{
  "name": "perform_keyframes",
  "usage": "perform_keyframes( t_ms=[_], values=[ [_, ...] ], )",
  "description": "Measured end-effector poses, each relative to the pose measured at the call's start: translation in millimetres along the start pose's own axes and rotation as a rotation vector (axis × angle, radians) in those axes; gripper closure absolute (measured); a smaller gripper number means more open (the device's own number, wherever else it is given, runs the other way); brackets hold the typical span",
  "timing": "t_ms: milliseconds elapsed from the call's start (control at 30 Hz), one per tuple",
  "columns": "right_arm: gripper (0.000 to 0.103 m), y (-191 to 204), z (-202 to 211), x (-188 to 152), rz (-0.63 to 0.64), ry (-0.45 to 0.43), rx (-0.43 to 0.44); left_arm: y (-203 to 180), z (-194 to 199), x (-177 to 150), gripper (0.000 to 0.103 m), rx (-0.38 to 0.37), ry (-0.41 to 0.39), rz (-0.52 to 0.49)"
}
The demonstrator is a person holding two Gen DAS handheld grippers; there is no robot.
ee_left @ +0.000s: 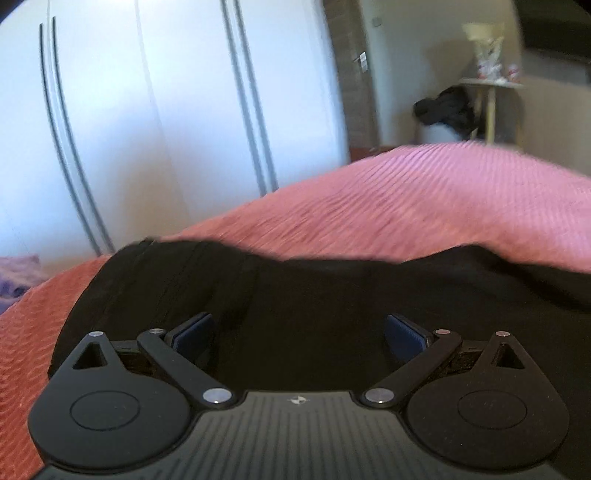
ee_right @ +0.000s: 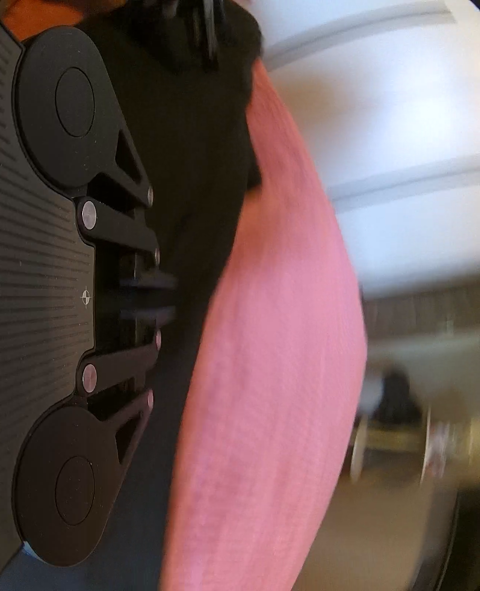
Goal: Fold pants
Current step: 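Grasp the stacked leg hems again with the right gripper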
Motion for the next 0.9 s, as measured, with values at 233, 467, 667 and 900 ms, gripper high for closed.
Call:
perform_keyframes(
  t_ms=[233, 467, 667, 900],
  values=[
    [0.092, -196, 79, -56, -0.385, 0.021, -0.265, -104, 70, 23, 0.004, -0.345, 0.081, -0.009],
    [0.063, -249, 176, -120, -0.904, -0.212, -0.559, -192, 96, -24, 0.004, -0.549, 0.412, 0.098],
    [0.059, -252, 198, -159, -1.085, -0.251, -0.504, -202, 91, -57, 0.004, -0.497, 0.473, -0.017],
    [0.082, -263, 189, -168, -1.147, -0.263, -0.414, -201, 92, -60, 0.004, -0.482, 0.462, -0.016]
  ],
)
Point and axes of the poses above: each gripper's, at about its wrist camera, not at the fingertips, and z roughly against the way its jaws point, y to its left, x to its top, the point moved 1 cm from there along -z, roughly the way its jaws point, and after that the axes turned 8 degrees about z, right-handed, at the moved point
